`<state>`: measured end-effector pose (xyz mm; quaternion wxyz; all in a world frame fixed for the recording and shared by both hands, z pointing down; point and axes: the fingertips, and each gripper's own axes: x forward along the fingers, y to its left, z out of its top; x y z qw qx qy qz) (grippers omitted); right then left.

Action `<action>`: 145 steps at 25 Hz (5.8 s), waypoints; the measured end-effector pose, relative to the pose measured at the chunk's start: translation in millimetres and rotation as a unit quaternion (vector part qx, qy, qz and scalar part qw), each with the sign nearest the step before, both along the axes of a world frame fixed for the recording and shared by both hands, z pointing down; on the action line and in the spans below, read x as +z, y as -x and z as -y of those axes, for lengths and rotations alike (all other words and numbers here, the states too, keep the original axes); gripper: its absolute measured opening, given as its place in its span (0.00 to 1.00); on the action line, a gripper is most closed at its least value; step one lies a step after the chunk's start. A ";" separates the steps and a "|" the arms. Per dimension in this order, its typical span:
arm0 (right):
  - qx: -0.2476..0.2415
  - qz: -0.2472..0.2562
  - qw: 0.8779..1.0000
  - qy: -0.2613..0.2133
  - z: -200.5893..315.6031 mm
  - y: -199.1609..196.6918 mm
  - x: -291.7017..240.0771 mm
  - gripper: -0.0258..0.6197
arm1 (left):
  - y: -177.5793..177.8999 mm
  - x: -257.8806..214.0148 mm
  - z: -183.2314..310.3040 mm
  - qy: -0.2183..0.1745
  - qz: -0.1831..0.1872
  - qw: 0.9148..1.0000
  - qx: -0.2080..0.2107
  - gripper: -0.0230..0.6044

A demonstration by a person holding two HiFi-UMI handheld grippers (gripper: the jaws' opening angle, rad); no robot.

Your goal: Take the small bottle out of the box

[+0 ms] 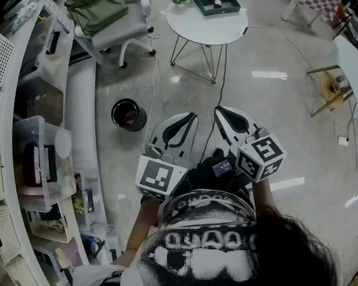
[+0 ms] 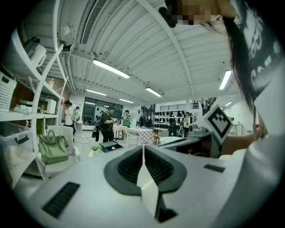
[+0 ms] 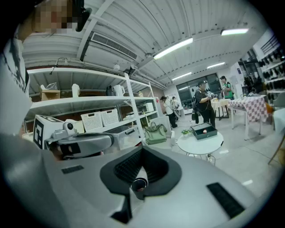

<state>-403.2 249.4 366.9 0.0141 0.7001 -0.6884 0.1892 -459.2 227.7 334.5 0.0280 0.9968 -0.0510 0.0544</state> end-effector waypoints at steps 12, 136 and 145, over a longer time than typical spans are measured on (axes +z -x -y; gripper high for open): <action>0.029 0.008 1.000 0.004 -21.2 -53.3 11.4 0.04 | -40.0 11.5 -2.2 0.020 0.012 1.000 -0.011 0.07; -0.106 0.129 0.934 0.315 446.2 -636.3 291.6 0.36 | -555.5 79.0 353.3 0.044 0.097 0.971 -0.215 0.07; -0.024 0.171 0.899 0.402 465.2 -649.9 333.8 0.49 | -546.4 83.6 360.3 0.054 0.102 0.963 -0.243 0.07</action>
